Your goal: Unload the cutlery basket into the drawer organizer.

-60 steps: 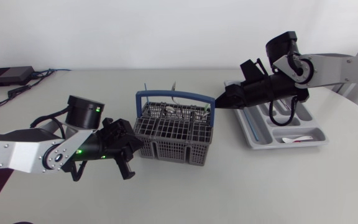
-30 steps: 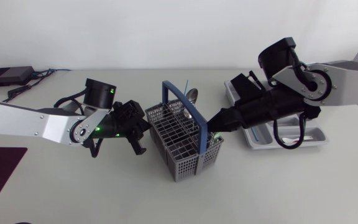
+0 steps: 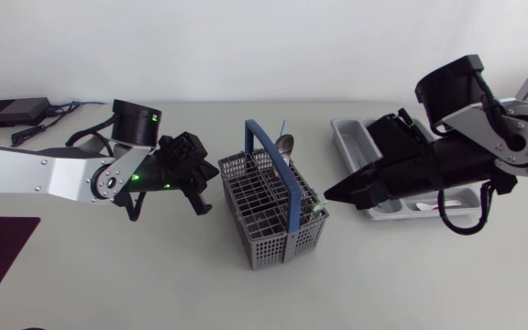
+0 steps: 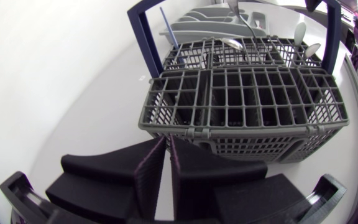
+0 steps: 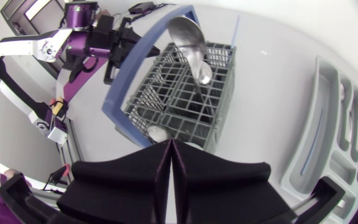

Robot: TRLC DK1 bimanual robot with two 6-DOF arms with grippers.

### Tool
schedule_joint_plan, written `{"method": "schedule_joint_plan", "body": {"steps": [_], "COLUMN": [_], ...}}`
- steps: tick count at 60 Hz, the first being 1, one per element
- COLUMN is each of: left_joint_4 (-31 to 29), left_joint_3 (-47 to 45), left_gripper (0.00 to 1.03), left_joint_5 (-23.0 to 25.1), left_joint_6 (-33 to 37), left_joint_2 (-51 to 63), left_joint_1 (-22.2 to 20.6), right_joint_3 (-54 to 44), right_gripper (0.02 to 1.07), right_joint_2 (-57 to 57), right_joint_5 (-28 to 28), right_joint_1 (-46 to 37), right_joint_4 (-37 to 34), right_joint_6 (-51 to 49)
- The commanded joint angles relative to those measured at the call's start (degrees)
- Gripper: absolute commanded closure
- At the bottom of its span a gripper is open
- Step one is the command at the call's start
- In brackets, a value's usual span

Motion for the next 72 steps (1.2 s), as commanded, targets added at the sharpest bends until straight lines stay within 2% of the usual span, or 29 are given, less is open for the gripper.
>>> {"method": "schedule_joint_plan", "body": {"steps": [1,13,26,39,46,54,59,65,66,68,72], "left_joint_4": [-0.5,-0.4,-0.1,-0.1,0.0,-0.4,-0.4,-0.4,-0.4,-0.4,-0.7], "left_joint_3": [-1.7,1.5,4.6,8.3,8.8,6.5,4.2,1.7,1.5,-1.0,-2.6], "left_gripper": [0.83,0.83,0.83,0.83,0.83,0.83,0.83,0.83,0.83,0.83,0.83], "left_joint_5": [0.1,-0.7,-1.6,-2.6,-2.7,-2.6,-2.6,-2.6,-2.6,-2.6,-2.6], "left_joint_6": [0.9,0.8,0.5,0.5,0.7,0.8,1.5,2.2,2.2,3.0,3.1], "left_joint_2": [-0.8,4.7,8.1,10.3,10.5,6.6,3.3,0.1,-0.2,-3.6,-6.2], "left_joint_1": [-0.6,-2.8,-4.4,-3.9,-2.6,-1.0,-0.8,-1.5,-1.5,-2.7,-3.3], "right_joint_3": [-2.9,-6.6,-8.4,-8.4,-8.6,-8.3,-7.6,-7.3,-6.8,-6.3,-5.4], "right_gripper": [1.01,1.01,1.01,1.01,1.01,1.00,0.81,0.68,0.61,0.58,0.58], "right_joint_2": [-0.1,3.4,5.4,6.2,3.2,-3.0,-5.3,-5.9,-5.9,-5.8,-5.5], "right_joint_5": [0.8,2.6,3.1,3.3,3.7,3.8,4.0,4.4,4.4,4.4,4.5], "right_joint_1": [-1.9,-3.4,0.7,6.8,6.4,3.1,1.3,0.3,-0.2,-0.7,-1.0], "right_joint_4": [0.7,4.9,7.7,9.5,8.5,3.6,1.2,0.4,-0.5,-0.5,0.0], "right_joint_6": [-2.0,-1.3,1.6,4.9,4.9,0.2,-4.1,-7.8,-9.7,-12.1,-14.1]}}
